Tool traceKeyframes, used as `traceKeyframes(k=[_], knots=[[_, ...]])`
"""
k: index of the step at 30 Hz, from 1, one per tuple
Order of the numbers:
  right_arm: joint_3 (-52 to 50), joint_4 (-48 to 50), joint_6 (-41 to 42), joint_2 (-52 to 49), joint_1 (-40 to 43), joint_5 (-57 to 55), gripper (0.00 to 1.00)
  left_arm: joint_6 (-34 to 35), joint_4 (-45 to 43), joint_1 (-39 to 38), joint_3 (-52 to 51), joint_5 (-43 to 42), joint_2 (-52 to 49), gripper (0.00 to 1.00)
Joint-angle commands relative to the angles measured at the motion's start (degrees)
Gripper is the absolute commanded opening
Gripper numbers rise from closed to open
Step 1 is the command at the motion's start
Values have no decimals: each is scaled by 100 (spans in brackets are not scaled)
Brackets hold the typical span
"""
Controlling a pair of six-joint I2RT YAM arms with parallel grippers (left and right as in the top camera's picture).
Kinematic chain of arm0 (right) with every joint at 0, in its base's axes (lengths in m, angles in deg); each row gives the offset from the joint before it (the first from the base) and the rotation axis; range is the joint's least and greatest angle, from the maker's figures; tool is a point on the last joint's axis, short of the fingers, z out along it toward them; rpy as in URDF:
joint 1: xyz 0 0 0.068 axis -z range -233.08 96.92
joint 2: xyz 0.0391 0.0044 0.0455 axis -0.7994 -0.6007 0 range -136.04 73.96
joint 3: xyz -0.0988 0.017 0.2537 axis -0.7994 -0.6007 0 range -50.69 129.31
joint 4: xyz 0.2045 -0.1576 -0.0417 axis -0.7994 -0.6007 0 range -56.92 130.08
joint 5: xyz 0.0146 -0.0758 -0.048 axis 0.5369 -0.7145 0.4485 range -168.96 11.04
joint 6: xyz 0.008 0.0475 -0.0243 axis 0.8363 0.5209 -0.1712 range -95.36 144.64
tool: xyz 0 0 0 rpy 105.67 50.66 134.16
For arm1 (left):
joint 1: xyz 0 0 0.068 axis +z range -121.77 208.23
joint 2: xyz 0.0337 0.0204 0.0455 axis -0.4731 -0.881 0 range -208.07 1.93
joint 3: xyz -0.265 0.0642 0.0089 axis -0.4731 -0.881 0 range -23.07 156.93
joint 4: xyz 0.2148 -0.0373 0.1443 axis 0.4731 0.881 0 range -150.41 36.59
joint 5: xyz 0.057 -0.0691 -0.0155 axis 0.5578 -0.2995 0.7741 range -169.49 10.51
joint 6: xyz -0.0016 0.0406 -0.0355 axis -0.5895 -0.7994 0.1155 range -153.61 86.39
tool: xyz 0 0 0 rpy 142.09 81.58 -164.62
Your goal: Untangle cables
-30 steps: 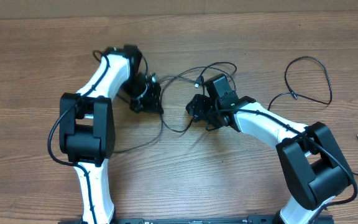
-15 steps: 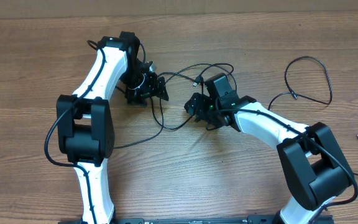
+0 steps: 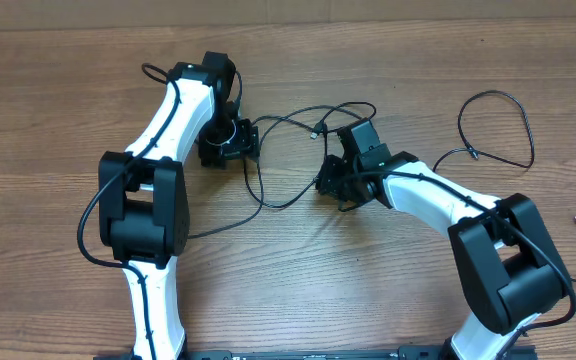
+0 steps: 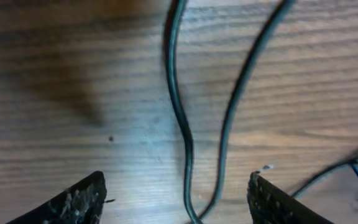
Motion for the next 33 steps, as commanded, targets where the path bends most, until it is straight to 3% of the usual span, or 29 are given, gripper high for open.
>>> traceKeyframes(k=[1,2,3,6,8,9,10,11,18,22,25,29,33], knots=[[92,48,-219,-39,52,258,49,186,-391,-26,-476,68,-22,73],[90,55,-219,-39,52,258,68,186,-522,-39,-614,-20,-22,74],[90,55,-219,-39,52,240,78,186,-656,-57,-750,-125,-22,73],[90,81,-216,-39,48,214,86,188,-1029,-114,-1069,-356,-22,71],[90,83,-216,-39,46,153,86,186,-1272,-157,-1263,-485,-22,52],[90,81,-214,-39,46,103,87,186,-1331,-179,-1322,-501,-22,38],[90,76,-216,-39,46,61,88,184,-1331,-195,-1335,-514,-22,14],[90,76,-216,-39,46,42,89,184,-1300,-192,-1333,-546,-22,4],[90,79,-216,-39,48,-20,98,-140,28,-177,-219,-656,210,4],[90,127,-299,-39,48,188,100,-133,216,-216,68,-691,459,4],[90,382,-992,-39,48,979,100,-140,240,-260,68,-675,498,4],[90,710,-1917,-39,46,2249,100,9,308,-310,4,236,485,4],[87,809,-2153,-39,0,2380,100,42,317,-310,4,295,485,4]])
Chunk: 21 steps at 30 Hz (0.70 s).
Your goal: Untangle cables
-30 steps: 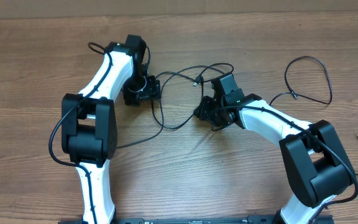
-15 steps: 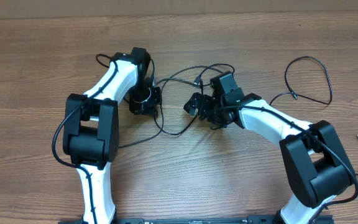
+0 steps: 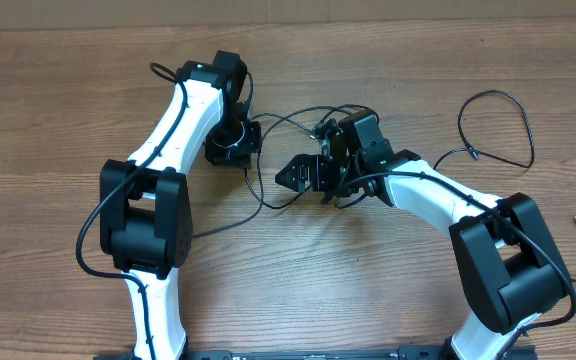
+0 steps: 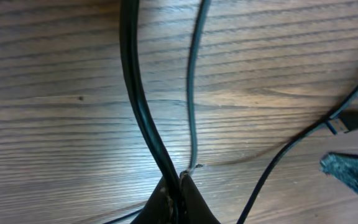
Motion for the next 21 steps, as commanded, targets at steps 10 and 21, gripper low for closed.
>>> traceKeyframes(k=[10,21], knots=[[33,367,-411,-35,-970,-1191,100,-531,136,57,50,-1414,136,7],[33,503,-404,-35,-1270,-2037,28,-767,192,389,50,-1764,136,5]])
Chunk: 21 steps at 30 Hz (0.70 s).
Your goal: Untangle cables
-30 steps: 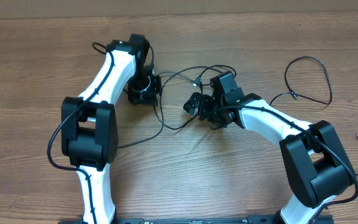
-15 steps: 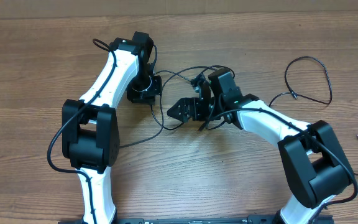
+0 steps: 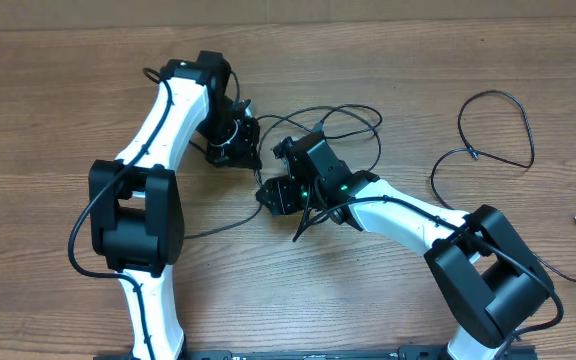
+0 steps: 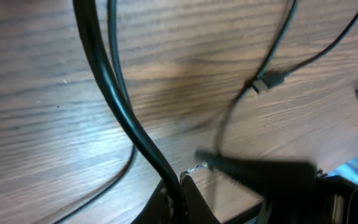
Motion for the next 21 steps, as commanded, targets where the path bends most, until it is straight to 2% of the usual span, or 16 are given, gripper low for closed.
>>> traceKeyframes(k=[1,2,4,6,7,8,13,17,21], knots=[[33,24,-35,-28,11,-227,16,-146,-31,63,50,66,136,7],[33,24,-35,-28,11,-223,4,-125,-42,63,50,162,136,11],[33,13,-35,-28,17,-205,4,-83,-50,61,50,341,136,32],[35,-22,-35,-28,20,-205,4,-4,-42,55,50,490,136,58],[39,-26,-35,-26,26,-208,4,70,-39,55,50,588,136,67],[61,-103,-35,0,63,-208,4,90,-39,55,50,634,136,72],[162,-826,337,603,728,33,4,111,-44,44,50,708,133,74],[162,-855,264,1191,1318,1812,4,111,-92,37,48,706,131,70],[162,-511,358,1478,1681,2490,4,155,-212,-31,-35,710,131,68]])
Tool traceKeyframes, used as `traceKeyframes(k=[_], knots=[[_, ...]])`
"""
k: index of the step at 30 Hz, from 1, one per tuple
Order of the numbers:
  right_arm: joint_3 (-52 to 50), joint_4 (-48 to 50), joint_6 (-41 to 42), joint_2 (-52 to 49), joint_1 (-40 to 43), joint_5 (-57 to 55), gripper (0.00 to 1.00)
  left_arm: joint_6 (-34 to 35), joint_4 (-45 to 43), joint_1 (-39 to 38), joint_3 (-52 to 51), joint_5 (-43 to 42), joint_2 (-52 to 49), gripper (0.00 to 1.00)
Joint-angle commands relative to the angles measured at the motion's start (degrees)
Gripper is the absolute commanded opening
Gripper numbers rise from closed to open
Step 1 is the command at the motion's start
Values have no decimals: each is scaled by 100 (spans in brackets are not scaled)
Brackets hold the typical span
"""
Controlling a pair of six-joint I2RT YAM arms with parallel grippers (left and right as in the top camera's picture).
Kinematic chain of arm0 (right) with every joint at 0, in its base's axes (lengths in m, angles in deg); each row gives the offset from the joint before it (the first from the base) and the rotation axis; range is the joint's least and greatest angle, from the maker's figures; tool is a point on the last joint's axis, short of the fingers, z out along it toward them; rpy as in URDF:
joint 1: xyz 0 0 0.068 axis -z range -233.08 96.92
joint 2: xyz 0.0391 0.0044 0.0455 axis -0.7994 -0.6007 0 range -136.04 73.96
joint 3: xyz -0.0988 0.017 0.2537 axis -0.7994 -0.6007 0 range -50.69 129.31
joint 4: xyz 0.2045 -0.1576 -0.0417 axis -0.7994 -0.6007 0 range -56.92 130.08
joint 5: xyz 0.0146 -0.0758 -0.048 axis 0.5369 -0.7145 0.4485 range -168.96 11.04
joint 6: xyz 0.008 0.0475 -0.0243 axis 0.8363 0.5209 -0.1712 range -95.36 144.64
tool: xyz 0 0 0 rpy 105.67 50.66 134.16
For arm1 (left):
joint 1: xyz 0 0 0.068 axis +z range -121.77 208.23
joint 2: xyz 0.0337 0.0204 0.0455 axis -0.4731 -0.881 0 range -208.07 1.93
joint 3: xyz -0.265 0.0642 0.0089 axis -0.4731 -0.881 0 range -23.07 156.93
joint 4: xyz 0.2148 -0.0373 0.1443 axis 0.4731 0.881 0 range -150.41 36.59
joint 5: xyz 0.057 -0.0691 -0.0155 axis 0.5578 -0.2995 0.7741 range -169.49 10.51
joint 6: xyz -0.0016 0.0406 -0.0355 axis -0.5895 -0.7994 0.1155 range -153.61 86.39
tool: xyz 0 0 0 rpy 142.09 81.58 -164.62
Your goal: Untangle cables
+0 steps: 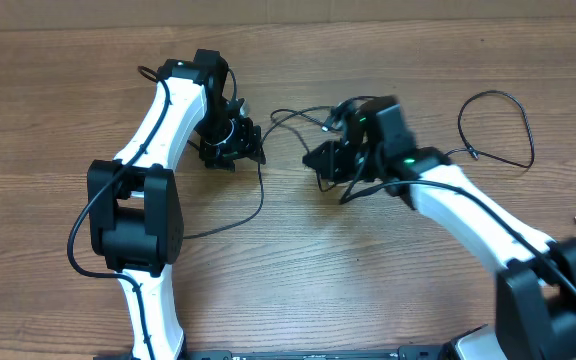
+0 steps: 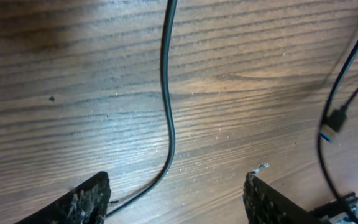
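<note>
Thin black cables lie tangled on the wooden table [image 1: 48, 100]. My left gripper [image 1: 248, 148] stands open low over the wood, both fingers [image 2: 82, 199] apart with nothing between them. One cable [image 2: 168, 118] runs across the wood ahead of the jaws and curves off toward the left finger. In the overhead view this cable [image 1: 261, 195] bends down to the left arm. A USB plug [image 2: 330, 129] lies to the right. My right gripper [image 1: 316, 158] is blurred, looks shut on a cable, and strands [image 1: 353, 190] trail below it.
A separate black cable loop [image 1: 513, 115] lies at the far right, and another cable end sits near the right edge. Both arm bases stand at the front. A pale wall strip borders the table's far edge.
My left gripper was shut on a thick cable and is now open with nothing in it. The right gripper has moved from beside the left one to the right, and the cable strands went with it.
First my left gripper stood open over two cables while the right sat mid-table. It was then shut on a cable, and the right gripper came up close beside it. Now the left is open and the right is further right with strands.
</note>
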Motion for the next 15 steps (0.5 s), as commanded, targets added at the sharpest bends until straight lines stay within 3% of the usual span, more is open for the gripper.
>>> traceKeyframes(k=[1,9,12,15], knots=[[122,328,201,243,166,1014,4,105,-140,-94,-85,39,127,68],[109,-94,1158,240,201,-535,4,426,-688,-332,-697,636,127,67],[101,-667,1626,234,190,-1373,4,431,-979,-376,-984,632,127,62],[-9,-782,1711,234,190,-1502,4,435,-1268,-378,-1266,634,127,58]])
